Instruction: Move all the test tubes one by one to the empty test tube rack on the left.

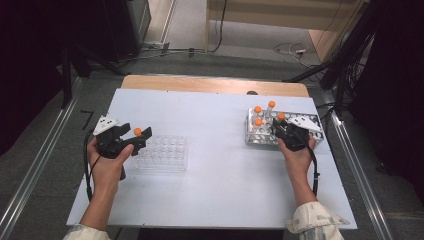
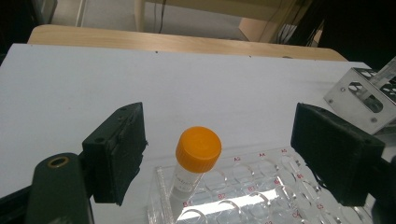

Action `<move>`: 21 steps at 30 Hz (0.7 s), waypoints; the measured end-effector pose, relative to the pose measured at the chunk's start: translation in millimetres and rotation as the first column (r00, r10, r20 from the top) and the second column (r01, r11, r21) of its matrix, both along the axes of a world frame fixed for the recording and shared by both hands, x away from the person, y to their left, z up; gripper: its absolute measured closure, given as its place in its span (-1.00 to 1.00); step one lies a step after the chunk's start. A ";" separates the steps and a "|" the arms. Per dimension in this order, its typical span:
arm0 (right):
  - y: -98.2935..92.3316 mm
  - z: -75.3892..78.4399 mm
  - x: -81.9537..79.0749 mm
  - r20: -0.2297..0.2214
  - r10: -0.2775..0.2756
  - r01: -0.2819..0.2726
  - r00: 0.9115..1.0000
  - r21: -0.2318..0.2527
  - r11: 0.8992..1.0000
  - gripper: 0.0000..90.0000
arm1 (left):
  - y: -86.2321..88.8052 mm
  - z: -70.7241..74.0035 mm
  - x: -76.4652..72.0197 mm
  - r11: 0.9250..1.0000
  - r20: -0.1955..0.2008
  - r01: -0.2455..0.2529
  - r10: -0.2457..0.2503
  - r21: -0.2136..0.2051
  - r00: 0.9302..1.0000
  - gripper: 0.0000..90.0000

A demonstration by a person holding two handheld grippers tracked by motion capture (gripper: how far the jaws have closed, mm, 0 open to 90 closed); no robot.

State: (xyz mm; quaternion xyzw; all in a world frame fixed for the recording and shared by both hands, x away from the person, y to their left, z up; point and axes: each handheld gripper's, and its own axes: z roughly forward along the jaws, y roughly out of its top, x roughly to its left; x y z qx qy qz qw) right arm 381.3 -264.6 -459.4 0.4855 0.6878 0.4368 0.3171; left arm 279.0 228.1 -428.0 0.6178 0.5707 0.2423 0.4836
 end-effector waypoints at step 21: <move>-9.9 54.5 -22.5 0.134 -0.027 0.020 0.991 0.052 0.998 0.58 | -0.9 3.4 -2.0 1.000 0.011 0.007 -0.007 -0.010 1.000 -0.58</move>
